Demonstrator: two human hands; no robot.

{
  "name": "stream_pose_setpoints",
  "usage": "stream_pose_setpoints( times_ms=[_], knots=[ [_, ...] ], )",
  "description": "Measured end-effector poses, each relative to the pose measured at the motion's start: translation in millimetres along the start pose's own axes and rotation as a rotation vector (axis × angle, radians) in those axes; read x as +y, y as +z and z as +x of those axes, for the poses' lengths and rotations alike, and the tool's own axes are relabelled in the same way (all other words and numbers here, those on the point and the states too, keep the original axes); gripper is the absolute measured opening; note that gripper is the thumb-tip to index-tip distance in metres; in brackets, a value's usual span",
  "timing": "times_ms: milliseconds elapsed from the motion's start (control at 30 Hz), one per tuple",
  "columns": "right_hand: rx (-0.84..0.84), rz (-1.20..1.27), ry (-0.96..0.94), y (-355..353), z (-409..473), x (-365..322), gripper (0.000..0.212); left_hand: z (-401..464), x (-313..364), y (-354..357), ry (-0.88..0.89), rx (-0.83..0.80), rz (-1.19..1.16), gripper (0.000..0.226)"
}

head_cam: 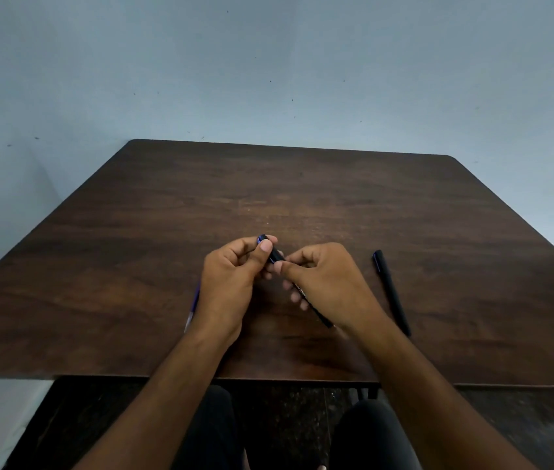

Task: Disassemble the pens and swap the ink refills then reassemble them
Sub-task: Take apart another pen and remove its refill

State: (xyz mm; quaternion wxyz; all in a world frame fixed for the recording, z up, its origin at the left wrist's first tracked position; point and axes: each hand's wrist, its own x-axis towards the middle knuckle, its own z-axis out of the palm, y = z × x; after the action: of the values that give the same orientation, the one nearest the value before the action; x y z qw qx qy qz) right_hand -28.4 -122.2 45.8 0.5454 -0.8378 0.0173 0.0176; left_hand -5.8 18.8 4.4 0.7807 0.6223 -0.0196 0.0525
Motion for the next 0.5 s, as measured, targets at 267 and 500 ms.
stream_pose_setpoints(
  times_ms=[267,500],
  knots=[
    [-0.013,-0.048,-0.036,-3.0,2.4,2.6,0.031,1.6,-2.7,-1.3,0.001,-0.038,0.022,0.015],
    [0.066,-0.087,-0.196,1.1,-0.6,5.6,0.036,0.8,-1.2,-1.2,0.014,-0.025,-0.062,0.023]
  ],
)
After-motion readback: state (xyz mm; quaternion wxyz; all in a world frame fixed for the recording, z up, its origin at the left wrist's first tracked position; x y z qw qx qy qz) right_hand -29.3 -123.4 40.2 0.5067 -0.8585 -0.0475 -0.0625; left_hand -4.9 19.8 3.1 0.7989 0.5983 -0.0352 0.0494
